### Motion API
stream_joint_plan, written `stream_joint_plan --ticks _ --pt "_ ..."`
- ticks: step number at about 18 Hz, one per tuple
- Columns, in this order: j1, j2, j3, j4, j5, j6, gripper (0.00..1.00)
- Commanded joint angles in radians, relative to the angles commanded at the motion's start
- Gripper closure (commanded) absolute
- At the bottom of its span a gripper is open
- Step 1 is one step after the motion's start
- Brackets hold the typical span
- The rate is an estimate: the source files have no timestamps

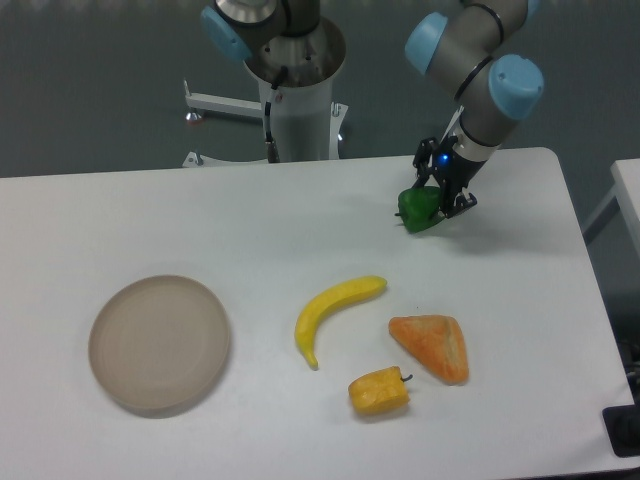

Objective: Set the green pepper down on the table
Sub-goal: 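Open the gripper and raise it off the green pepper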

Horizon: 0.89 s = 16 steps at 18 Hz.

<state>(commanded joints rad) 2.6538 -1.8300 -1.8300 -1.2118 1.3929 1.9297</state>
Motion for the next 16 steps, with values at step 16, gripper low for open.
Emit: stream_joint_plan --ticks 16 --pt "0.000 0.002 0.143 0.030 0.040 -0.052 0.00"
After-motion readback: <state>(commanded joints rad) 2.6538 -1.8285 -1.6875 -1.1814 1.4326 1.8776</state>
